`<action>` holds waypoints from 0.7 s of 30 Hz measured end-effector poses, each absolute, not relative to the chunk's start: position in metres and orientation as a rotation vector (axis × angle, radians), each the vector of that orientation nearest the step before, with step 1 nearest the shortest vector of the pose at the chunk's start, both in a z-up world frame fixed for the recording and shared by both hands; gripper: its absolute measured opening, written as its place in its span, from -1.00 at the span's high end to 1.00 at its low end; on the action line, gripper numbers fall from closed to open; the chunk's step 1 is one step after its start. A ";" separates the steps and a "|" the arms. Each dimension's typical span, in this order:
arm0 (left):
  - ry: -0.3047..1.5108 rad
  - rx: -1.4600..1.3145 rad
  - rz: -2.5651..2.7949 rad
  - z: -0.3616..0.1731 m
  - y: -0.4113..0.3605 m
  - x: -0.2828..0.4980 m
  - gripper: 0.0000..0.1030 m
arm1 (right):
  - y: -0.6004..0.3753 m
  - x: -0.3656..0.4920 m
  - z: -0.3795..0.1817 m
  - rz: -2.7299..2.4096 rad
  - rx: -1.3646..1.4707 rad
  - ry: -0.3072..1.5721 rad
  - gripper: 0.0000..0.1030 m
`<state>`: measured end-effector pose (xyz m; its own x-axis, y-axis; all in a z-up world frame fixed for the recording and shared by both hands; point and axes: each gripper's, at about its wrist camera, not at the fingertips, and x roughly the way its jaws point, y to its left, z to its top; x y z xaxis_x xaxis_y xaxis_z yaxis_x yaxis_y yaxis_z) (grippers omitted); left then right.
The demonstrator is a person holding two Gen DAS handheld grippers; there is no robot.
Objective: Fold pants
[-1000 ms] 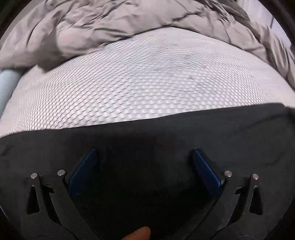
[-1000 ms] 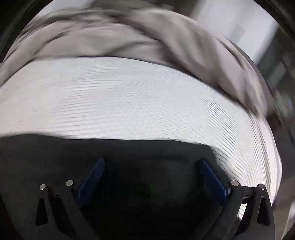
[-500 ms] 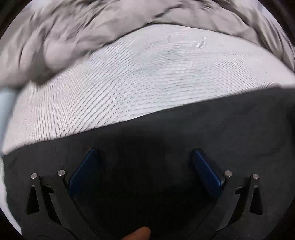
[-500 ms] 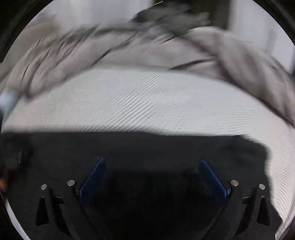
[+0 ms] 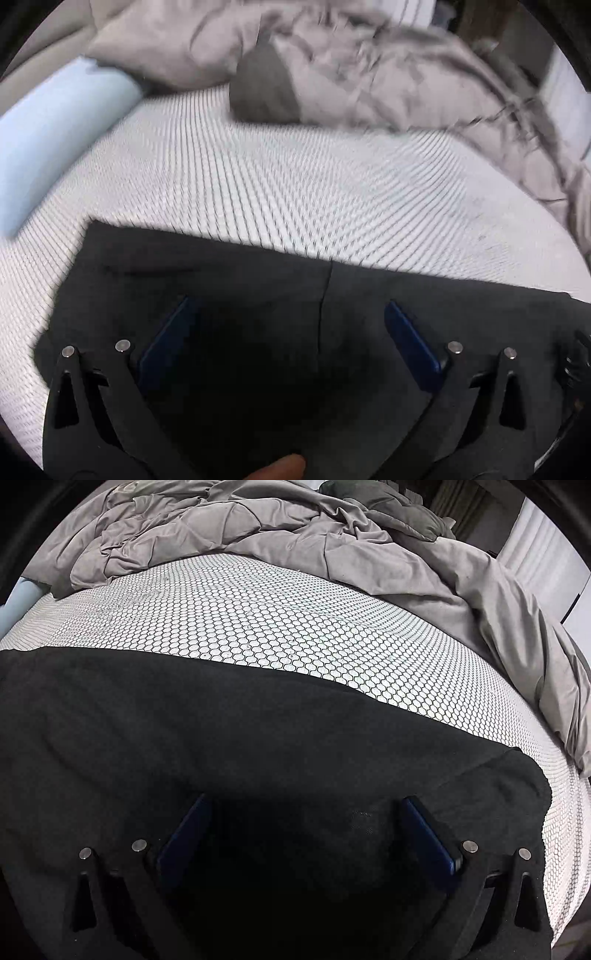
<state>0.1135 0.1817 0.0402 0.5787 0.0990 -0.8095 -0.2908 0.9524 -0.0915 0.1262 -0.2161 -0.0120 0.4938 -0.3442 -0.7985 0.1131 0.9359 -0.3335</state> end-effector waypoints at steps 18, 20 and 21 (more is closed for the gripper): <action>0.880 -0.281 0.207 0.035 0.249 0.068 0.78 | -0.204 0.116 -0.013 -0.287 -0.255 1.021 -0.99; 0.915 -0.213 0.151 0.032 0.232 0.063 0.66 | -0.203 0.115 -0.013 -0.288 -0.260 1.018 -0.99; 0.964 -0.168 0.167 0.019 0.228 0.065 0.63 | -0.204 0.116 -0.013 -0.289 -0.262 1.017 -0.99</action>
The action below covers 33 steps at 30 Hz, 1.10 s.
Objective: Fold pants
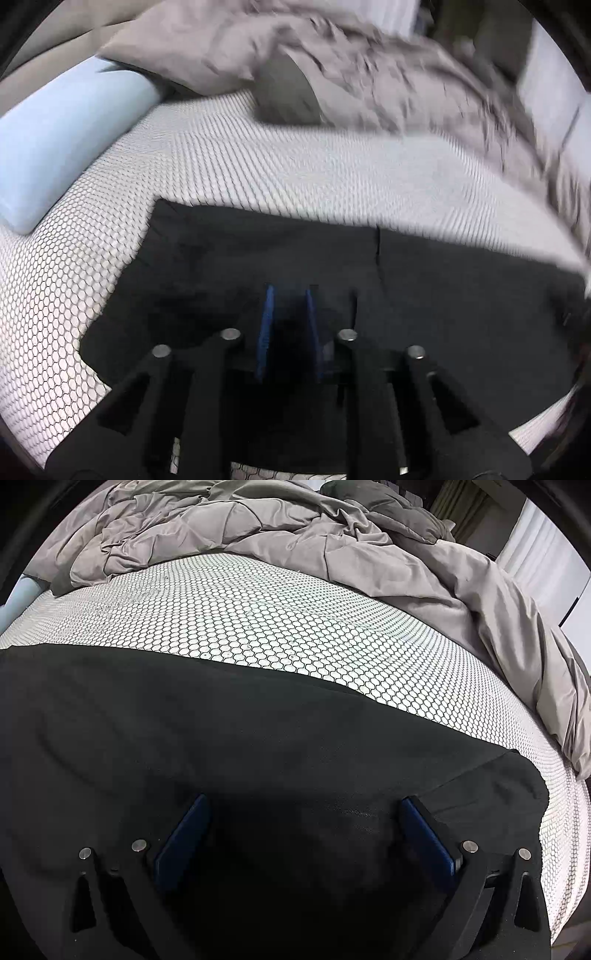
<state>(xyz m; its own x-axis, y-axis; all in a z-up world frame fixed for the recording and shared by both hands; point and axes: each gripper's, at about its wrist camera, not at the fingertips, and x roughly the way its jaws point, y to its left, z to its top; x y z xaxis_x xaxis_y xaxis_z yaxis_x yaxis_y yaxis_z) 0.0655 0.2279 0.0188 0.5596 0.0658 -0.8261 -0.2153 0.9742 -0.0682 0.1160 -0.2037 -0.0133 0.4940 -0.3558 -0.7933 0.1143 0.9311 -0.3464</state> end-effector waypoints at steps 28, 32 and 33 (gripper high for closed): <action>0.983 0.072 0.121 0.014 0.096 0.046 0.11 | -0.207 0.119 -0.013 -0.282 -0.269 1.017 -0.99; 0.913 -0.078 0.029 0.033 0.137 0.020 0.30 | -0.200 0.118 -0.012 -0.278 -0.316 1.006 -0.99; 0.892 -0.071 0.013 0.036 0.142 0.014 0.24 | -0.198 0.118 -0.011 -0.275 -0.332 0.998 -0.99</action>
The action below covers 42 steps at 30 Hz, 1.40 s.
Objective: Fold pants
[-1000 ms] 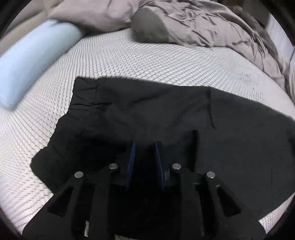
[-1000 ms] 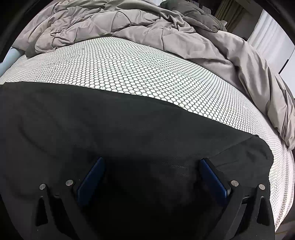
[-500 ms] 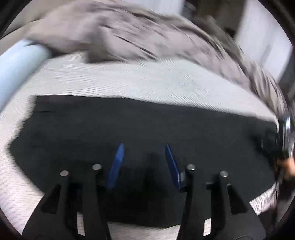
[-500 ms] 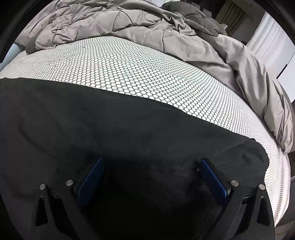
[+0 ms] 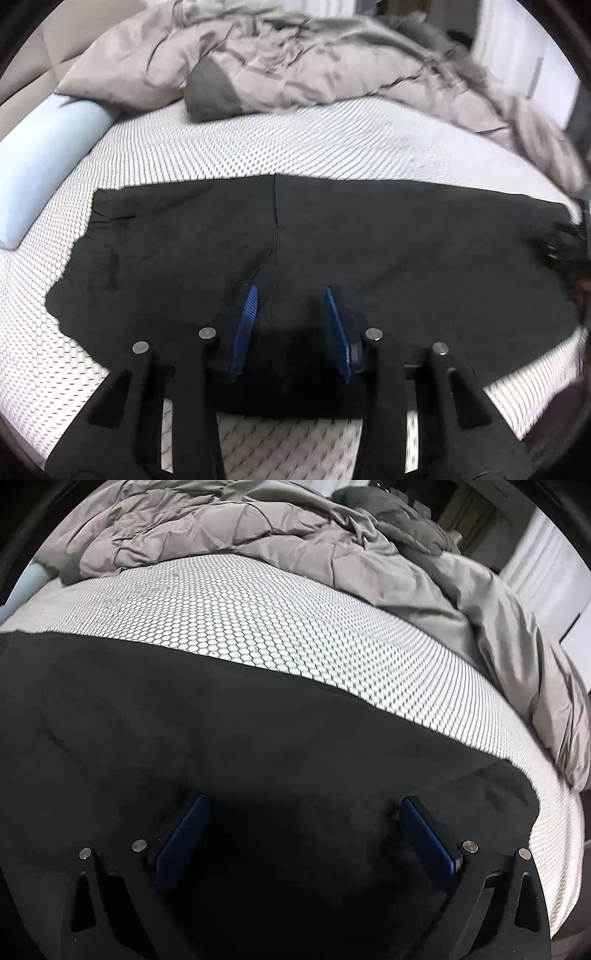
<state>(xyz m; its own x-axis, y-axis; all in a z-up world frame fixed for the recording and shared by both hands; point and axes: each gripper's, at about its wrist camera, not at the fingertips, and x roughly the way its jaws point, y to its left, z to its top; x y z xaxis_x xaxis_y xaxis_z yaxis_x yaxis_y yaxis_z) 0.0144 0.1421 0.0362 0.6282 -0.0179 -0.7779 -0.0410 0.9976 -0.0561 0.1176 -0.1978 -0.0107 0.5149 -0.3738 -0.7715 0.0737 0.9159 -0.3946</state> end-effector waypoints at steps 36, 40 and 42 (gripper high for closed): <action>0.827 -0.049 -0.181 0.064 0.046 -0.020 -0.41 | -0.309 -0.032 0.041 -0.381 -0.238 0.913 -0.99; 0.881 0.058 -0.317 0.045 -0.056 0.005 -0.41 | -0.291 -0.012 0.041 -0.343 -0.227 0.895 -0.99; 0.933 0.164 -0.375 0.029 -0.100 0.012 -0.41 | -0.284 -0.014 0.037 -0.297 -0.219 0.928 -0.99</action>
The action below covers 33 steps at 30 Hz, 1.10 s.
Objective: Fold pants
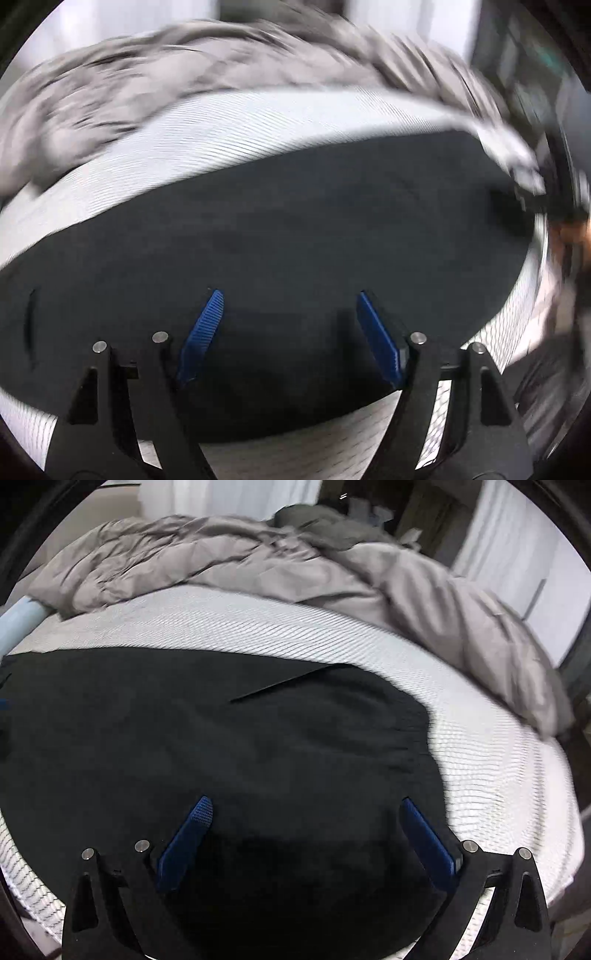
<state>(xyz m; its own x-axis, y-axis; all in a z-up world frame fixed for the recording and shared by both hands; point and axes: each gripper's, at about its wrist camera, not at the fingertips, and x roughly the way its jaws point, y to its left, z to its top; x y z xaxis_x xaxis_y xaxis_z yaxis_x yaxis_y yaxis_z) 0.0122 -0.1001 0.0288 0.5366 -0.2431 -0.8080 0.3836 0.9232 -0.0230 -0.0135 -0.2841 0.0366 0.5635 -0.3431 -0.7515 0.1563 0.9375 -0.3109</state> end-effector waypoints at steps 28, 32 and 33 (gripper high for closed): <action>1.028 0.103 -0.270 0.008 -0.097 0.064 -0.61 | -0.370 -0.020 0.042 -0.457 -0.061 0.936 -0.41; 0.993 0.070 -0.265 0.023 -0.097 0.067 -0.53 | -0.360 -0.012 0.060 -0.477 -0.078 0.859 -0.41; 0.986 0.066 -0.263 0.026 -0.097 0.070 -0.53 | -0.356 -0.007 0.062 -0.472 -0.072 0.854 -0.41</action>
<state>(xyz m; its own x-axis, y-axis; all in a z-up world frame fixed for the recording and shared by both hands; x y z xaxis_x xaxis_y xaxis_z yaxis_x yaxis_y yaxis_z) 0.0704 -0.0967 0.0256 0.5235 -0.1894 -0.8307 0.2490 0.9664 -0.0635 -0.0069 -0.3556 0.0618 0.5611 -0.4288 -0.7080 0.3717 0.8948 -0.2473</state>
